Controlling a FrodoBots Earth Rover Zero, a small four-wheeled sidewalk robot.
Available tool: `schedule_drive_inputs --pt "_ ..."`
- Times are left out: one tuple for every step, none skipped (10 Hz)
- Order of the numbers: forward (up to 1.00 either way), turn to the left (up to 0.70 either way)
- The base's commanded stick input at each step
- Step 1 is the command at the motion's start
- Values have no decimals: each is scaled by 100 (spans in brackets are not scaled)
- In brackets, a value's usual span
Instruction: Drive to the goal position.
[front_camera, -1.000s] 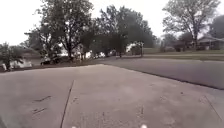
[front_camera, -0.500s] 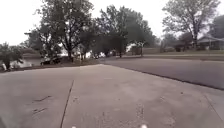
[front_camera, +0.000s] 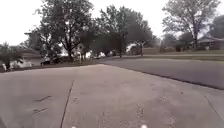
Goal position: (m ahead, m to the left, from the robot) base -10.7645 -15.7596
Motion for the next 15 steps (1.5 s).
schedule_drive_inputs --pt "9 -18" --pt "10 -19" --pt "9 0" --pt "9 0" --pt "9 0" --pt "9 0" --pt "9 0" --pt "9 0" --pt "8 0" --pt "6 0" --pt "6 0" --pt "6 0" --pt "7 0" --pt "6 0" --pt "6 0"
